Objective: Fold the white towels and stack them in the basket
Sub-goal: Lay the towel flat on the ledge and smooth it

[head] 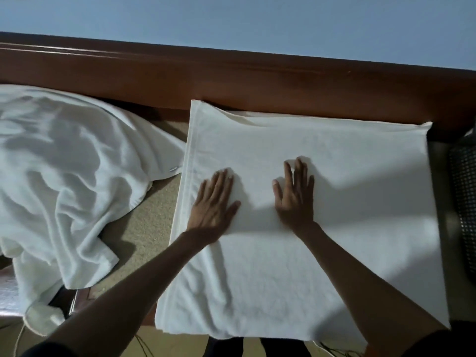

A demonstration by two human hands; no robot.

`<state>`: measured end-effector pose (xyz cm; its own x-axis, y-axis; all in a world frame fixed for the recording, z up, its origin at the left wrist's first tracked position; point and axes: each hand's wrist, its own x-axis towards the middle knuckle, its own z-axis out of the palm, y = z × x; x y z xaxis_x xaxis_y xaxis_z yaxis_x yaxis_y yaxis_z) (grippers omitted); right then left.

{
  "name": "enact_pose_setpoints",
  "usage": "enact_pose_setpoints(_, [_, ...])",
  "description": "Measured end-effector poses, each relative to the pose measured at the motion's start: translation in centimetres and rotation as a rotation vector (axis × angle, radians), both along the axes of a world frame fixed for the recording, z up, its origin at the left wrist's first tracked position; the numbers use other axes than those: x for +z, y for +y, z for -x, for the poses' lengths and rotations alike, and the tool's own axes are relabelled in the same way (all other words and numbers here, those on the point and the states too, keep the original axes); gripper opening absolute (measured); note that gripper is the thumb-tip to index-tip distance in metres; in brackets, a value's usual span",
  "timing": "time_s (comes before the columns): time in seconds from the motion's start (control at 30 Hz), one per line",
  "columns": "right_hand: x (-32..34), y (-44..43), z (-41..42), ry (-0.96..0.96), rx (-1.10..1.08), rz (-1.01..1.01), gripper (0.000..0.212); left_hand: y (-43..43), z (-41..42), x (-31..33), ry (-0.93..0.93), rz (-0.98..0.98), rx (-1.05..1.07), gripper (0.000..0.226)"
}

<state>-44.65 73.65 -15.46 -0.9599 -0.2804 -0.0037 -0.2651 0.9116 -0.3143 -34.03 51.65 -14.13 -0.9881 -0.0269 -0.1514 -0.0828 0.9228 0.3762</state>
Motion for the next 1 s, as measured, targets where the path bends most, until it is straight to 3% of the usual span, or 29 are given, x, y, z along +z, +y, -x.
enact_pose_setpoints(0.33, [0.8,3.3,-3.5,-0.06,0.031,-0.125,0.062,-6.0,2.0,0.2,-0.007,0.161,0.045,0.068])
enact_pose_setpoints(0.5, [0.8,4.7,-8.5,-0.053,-0.033,-0.081,0.061,-2.3,-3.0,1.5,0.032,0.071,0.266,0.064])
enact_pose_setpoints(0.63, [0.4,5.7,-14.1,-0.014,-0.042,-0.024,0.06,3.7,-11.6,1.5,0.003,-0.028,0.11,0.065])
enact_pose_setpoints(0.73, [0.4,6.8,-17.2,-0.019,-0.03,-0.008,0.062,4.8,-15.0,0.4,-0.044,0.034,0.028,0.064])
enact_pose_setpoints(0.83, [0.7,8.4,-18.7,-0.017,-0.014,-0.092,0.061,2.6,-14.7,0.1,-0.04,0.124,0.136,0.065])
enact_pose_setpoints(1.0, [1.3,10.8,-19.9,-0.083,0.014,-0.135,0.064,-0.3,-14.2,0.7,-0.142,0.097,0.42,0.068])
